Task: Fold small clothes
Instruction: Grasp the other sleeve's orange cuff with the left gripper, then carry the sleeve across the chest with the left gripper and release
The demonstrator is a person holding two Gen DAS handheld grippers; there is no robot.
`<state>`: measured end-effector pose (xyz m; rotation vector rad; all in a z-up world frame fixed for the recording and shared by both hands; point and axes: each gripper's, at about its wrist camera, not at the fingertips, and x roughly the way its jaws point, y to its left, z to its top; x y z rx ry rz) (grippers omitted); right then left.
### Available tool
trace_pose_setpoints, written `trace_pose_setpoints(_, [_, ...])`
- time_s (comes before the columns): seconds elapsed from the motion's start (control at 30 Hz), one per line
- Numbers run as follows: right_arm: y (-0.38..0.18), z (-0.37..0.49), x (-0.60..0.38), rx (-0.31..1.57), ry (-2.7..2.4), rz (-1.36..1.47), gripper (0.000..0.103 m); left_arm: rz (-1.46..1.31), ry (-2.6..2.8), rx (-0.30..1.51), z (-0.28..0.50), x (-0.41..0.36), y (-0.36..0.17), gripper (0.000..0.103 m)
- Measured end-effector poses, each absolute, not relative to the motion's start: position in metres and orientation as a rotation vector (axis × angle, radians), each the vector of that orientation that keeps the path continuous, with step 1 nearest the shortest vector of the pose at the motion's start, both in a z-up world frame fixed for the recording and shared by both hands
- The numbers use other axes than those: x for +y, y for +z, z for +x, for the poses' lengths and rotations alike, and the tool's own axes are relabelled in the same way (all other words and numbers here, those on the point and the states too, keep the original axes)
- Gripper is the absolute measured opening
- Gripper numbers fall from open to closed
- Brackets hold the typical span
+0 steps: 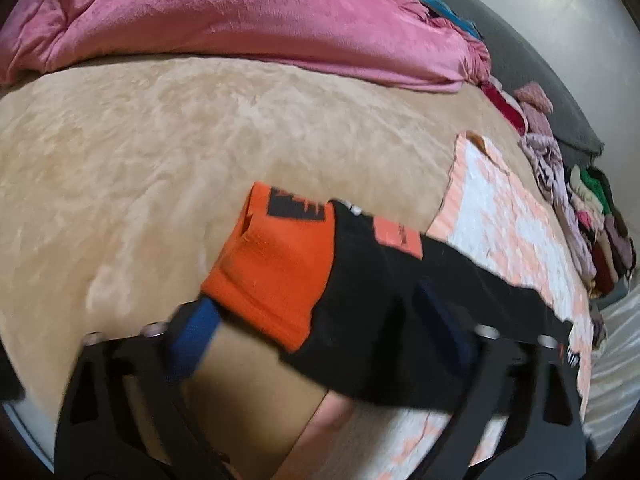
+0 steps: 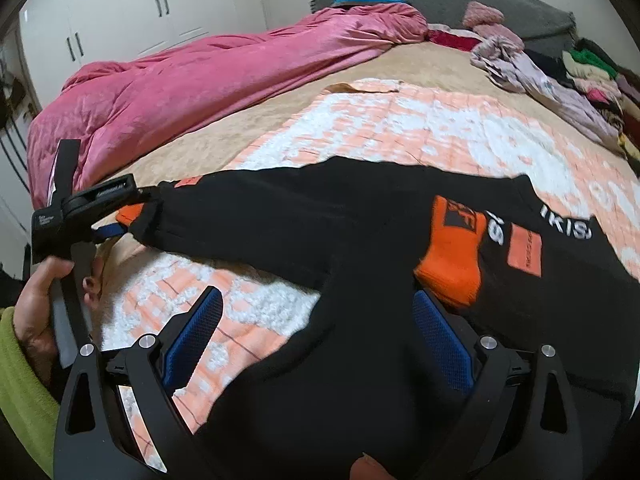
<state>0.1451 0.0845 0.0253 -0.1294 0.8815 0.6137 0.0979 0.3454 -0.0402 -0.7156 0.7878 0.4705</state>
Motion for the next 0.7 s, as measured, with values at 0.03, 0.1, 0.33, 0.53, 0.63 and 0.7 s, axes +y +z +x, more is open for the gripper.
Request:
trace_pose_setpoints(0.03, [0.024, 0.146, 0.080, 0.888, 0.600, -0.118, 0.095, -0.724, 0.471, 0.779, 0.099, 0.346, -0.040, 0.056])
trace_pose_setpoints(0.1, [0.022, 0.148, 0.070, 0.899, 0.584, -0.093, 0.095, -0.744, 0.451, 0.760, 0.103, 0.345, -0.039, 0.030])
trace_pose_setpoints(0.33, [0.024, 0.155, 0.021, 0.903, 0.507, 0.013, 0.095, -0.709, 0.347, 0.672, 0.105, 0.317, -0.008, 0.006])
trace_pose_setpoints(0.53, [0.031, 0.158, -0.033, 0.882, 0.419, 0.120, 0.095, -0.622, 0.177, 0.632, 0.115, 0.257, 0.039, 0.006])
trace_pose_setpoints(0.63, [0.034, 0.157, -0.063, 0.868, 0.368, 0.162, 0.095, -0.568, 0.092, 0.629, 0.123, 0.217, 0.056, 0.006])
trace_pose_setpoints(0.7, [0.036, 0.156, -0.083, 0.861, 0.338, 0.195, 0.095, -0.540, 0.045, 0.631, 0.129, 0.194, 0.064, 0.006])
